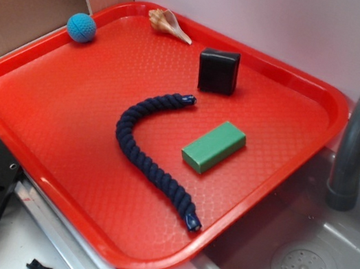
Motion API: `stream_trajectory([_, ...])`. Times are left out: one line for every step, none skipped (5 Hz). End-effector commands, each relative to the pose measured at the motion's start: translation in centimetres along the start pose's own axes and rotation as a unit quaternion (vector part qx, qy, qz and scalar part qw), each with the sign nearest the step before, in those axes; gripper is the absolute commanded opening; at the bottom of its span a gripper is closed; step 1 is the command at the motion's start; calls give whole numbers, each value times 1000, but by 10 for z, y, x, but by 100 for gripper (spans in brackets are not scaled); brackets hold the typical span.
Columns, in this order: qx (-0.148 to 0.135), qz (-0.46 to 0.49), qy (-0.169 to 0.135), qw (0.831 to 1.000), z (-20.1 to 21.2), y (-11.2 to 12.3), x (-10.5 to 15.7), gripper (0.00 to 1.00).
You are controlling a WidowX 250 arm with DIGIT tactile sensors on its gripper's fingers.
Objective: Grab the white paper.
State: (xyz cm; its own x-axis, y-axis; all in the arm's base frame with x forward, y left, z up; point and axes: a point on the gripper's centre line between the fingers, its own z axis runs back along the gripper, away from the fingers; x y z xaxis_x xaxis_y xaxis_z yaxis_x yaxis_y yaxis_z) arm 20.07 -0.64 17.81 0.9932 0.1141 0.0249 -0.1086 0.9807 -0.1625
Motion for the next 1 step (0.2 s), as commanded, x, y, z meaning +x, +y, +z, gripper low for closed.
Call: stream_trajectory([-2,19,-33,999,13,11,-16,0])
